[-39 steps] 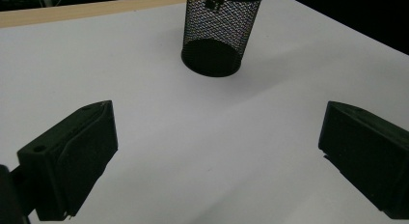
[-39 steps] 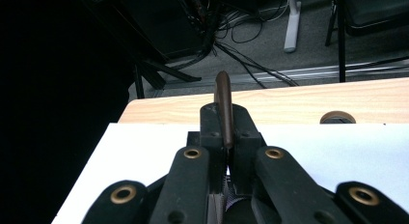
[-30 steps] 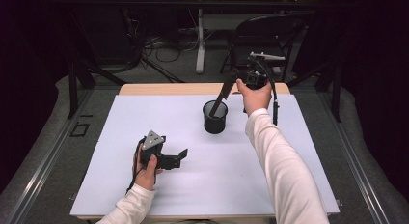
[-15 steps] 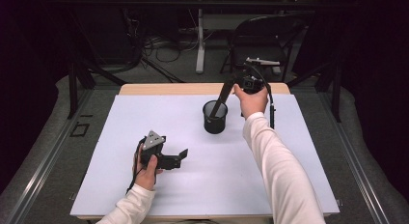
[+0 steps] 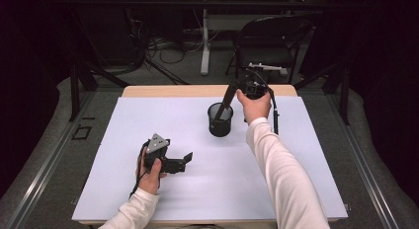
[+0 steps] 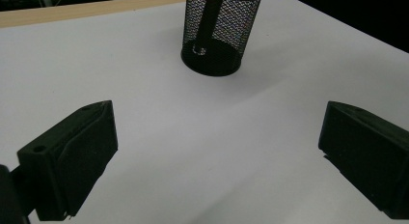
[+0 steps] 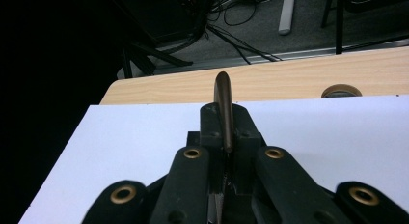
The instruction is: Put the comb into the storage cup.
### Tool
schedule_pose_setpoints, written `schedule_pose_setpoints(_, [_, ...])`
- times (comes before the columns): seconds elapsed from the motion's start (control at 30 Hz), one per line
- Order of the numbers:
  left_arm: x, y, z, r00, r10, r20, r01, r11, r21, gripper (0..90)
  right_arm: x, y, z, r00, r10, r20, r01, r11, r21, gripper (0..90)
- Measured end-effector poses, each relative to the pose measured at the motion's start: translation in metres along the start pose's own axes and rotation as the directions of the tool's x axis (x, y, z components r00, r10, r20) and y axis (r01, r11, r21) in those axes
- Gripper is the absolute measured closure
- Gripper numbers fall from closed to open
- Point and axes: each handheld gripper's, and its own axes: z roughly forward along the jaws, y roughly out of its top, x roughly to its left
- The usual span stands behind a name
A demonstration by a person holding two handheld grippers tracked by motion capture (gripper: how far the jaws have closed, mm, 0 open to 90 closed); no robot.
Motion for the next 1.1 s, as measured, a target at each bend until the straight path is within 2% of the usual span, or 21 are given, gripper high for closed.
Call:
schedule_pose_setpoints(0.17, [0.000,0.000,0.000,1.0000,0.001,0.001,-0.001,1.0000,0.001,0.3,-0.001,-0.002,0.002,1.0000,-0.002,-0.001,0.002,1.000,0.000,86.9])
schedule_pose_setpoints(1.1, [0.000,0.000,0.001,1.0000,-0.001,0.001,0.001,1.0000,0.003,0.3,-0.014,-0.005,0.003,0.9977,0.061,-0.029,-0.061,0.998,0.009,86.9])
